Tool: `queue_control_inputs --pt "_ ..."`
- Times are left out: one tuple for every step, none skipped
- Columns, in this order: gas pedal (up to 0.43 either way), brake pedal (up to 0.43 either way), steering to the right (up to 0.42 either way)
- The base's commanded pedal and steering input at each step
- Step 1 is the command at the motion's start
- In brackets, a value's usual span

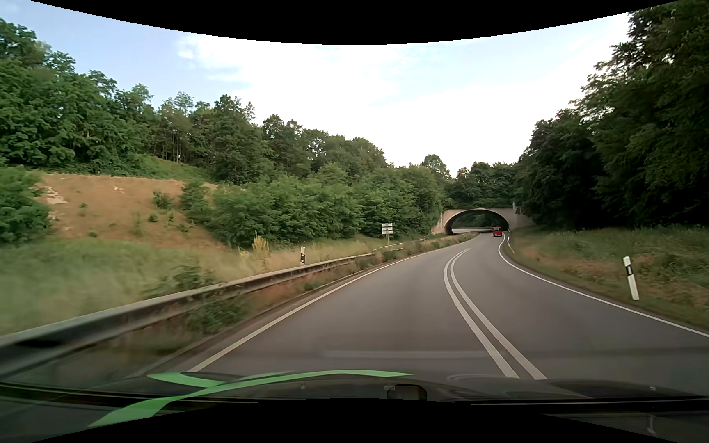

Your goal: Follow the waypoints while adhering to traffic rules and regulations

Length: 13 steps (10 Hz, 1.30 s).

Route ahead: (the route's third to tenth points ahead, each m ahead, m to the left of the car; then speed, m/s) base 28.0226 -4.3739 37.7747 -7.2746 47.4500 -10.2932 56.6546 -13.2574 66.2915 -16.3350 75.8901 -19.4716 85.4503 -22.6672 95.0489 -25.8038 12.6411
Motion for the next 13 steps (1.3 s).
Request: queue_control_inputs --pt "0.248 0.000 0.050" --pt "0.248 0.000 0.050" --pt "0.248 0.000 0.049" --pt "0.248 0.000 0.048" --pt "0.248 0.000 0.047" --pt "0.248 0.000 0.047" --pt "0.248 0.000 0.047" --pt "0.248 0.000 0.047" --pt "0.248 0.000 0.046" --pt "0.248 0.000 0.045" --pt "0.248 0.000 0.042" --pt "0.248 0.000 0.039" --pt "0.248 0.000 0.036"
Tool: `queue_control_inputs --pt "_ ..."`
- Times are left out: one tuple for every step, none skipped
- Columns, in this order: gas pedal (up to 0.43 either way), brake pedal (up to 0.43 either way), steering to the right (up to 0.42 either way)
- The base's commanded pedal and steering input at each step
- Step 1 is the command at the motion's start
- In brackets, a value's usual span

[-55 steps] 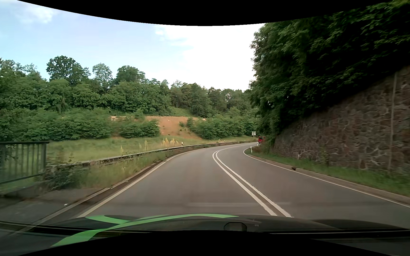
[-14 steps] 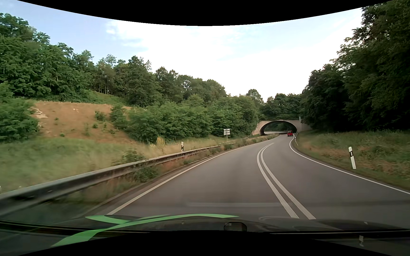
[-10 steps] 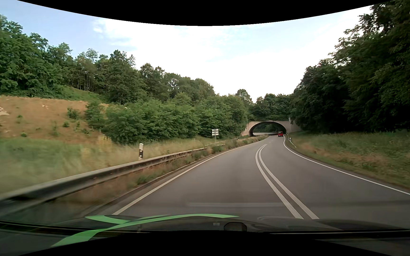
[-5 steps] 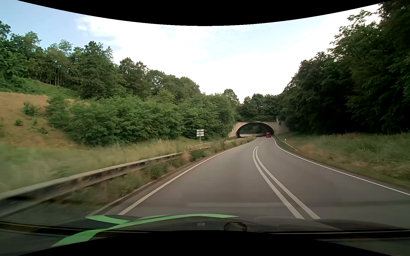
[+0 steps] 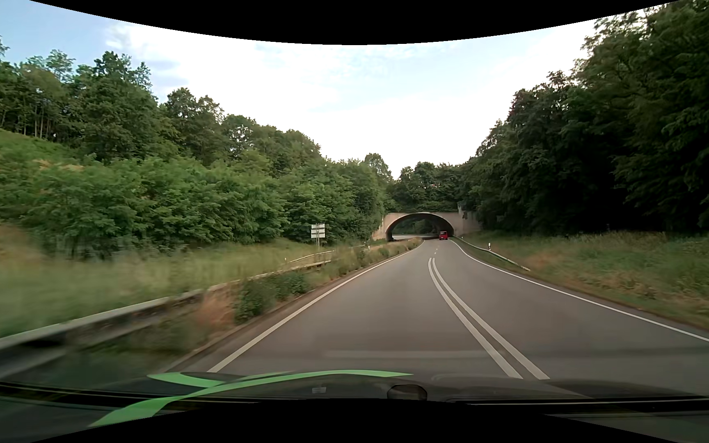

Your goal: Follow the waypoints while adhering to traffic rules and regulations

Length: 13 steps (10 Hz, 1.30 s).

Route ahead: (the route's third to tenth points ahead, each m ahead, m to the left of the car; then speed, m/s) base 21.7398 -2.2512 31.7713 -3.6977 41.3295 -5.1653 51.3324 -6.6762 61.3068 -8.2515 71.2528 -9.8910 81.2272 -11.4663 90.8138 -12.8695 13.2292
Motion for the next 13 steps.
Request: queue_control_inputs --pt "0.260 0.000 0.036" --pt "0.268 0.000 0.036" --pt "0.280 0.000 0.036" --pt "0.287 0.000 0.036" --pt "0.299 0.000 0.036" --pt "0.299 0.000 0.036" --pt "0.311 0.000 0.036" --pt "0.311 0.000 0.035" --pt "0.319 0.000 0.034" --pt "0.331 0.000 0.031" --pt "0.339 0.000 0.029" --pt "0.339 0.000 0.026" --pt "0.339 0.000 0.025"
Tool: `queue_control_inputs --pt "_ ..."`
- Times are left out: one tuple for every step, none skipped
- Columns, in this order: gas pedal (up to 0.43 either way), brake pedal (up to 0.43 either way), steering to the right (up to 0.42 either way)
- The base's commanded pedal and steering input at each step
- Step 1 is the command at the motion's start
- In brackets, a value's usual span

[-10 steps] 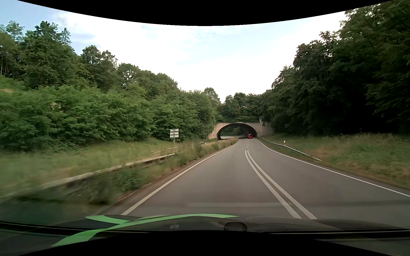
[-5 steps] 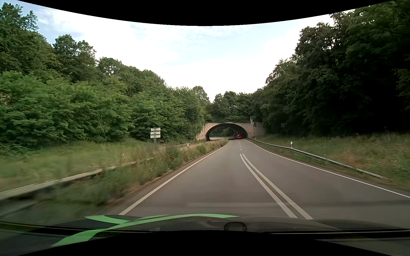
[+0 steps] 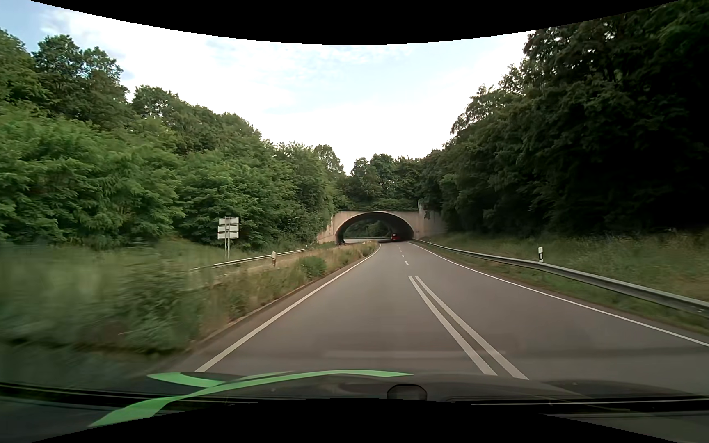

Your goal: Follow the waypoints while adhering to traffic rules and regulations

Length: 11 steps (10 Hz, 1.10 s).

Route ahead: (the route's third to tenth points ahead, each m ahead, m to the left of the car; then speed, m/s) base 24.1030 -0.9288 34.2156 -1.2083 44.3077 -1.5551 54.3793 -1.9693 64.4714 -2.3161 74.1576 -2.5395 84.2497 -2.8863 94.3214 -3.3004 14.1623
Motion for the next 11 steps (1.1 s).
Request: queue_control_inputs --pt "0.339 0.000 0.020" --pt "0.339 0.000 0.016" --pt "0.339 0.000 0.014" --pt "0.339 0.000 0.011" --pt "0.350 0.000 0.009" --pt "0.350 0.000 0.004" --pt "0.350 0.000 0.003" --pt "0.350 0.000 0.003" --pt "0.339 0.000 0.003" --pt "0.339 0.000 0.003" --pt "0.339 0.000 0.003"
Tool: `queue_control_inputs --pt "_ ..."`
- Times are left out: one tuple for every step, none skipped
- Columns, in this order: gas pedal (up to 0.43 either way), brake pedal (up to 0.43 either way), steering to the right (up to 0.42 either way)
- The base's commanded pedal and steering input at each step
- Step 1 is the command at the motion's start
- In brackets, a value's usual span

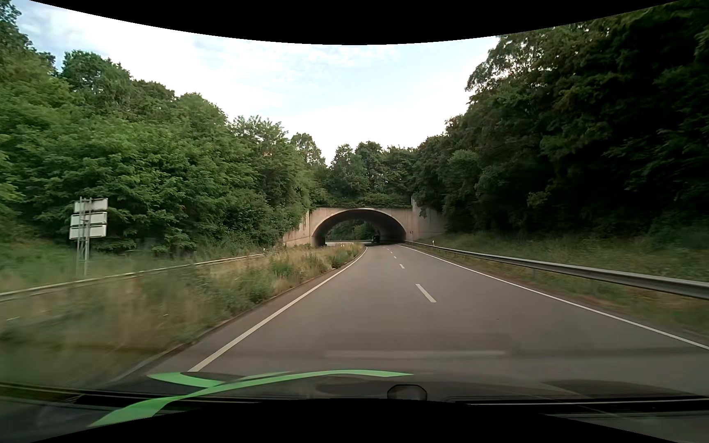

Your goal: Follow the waypoints while adhering to traffic rules and regulations

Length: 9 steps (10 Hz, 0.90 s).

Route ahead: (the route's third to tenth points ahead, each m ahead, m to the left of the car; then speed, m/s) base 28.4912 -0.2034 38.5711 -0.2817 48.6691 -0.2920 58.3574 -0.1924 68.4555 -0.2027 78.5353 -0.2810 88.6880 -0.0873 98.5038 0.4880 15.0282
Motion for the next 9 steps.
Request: queue_control_inputs --pt "0.339 0.000 0.003" --pt "0.339 0.000 0.003" --pt "0.339 0.000 0.003" --pt "0.339 0.000 0.003" --pt "0.331 0.000 0.003" --pt "0.319 0.000 0.003" --pt "0.319 0.000 0.003" --pt "0.319 0.000 0.003" --pt "0.319 0.000 0.003"
